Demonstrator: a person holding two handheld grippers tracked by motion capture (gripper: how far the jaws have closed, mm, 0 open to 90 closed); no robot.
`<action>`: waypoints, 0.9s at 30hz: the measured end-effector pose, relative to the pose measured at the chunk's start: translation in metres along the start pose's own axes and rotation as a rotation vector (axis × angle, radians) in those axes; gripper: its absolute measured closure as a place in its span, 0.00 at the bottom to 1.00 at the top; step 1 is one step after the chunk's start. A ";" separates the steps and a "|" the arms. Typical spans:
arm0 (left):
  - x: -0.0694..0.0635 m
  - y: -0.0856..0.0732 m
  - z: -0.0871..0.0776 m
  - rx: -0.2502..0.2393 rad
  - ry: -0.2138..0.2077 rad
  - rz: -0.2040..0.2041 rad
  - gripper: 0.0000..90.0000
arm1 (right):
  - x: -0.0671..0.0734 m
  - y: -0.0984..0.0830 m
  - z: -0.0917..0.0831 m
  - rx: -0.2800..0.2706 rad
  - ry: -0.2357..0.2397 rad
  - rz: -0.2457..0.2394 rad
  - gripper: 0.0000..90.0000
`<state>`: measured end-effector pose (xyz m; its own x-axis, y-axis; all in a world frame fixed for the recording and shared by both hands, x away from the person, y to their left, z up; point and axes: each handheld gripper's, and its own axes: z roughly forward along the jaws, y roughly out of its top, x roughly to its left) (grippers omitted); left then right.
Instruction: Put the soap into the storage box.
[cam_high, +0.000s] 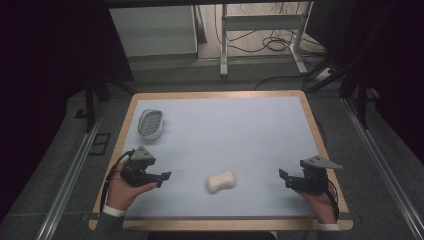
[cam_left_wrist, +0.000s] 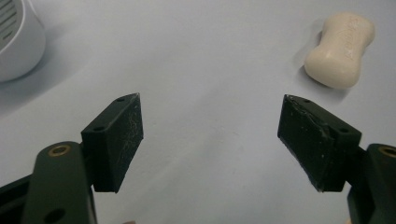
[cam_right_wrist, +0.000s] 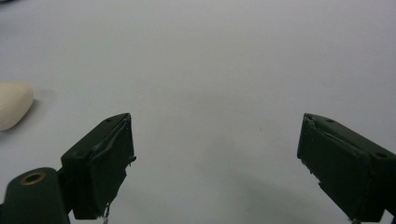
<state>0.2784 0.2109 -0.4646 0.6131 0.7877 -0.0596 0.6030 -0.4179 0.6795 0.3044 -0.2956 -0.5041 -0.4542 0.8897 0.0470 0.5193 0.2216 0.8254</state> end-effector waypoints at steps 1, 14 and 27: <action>-0.001 0.002 0.000 0.000 -0.003 0.006 0.25 | 0.000 0.000 0.000 0.001 -0.002 -0.001 0.12; -0.025 0.026 0.005 0.026 -0.039 0.079 0.26 | 0.001 -0.001 0.000 0.005 -0.005 -0.014 0.12; -0.044 0.043 0.019 0.072 -0.073 0.124 0.26 | 0.001 -0.001 0.001 0.010 -0.007 -0.016 0.12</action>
<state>0.2867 0.1497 -0.4468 0.7190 0.6942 -0.0335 0.5540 -0.5433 0.6308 0.3039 -0.2948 -0.5051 -0.4575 0.8887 0.0298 0.5194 0.2399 0.8201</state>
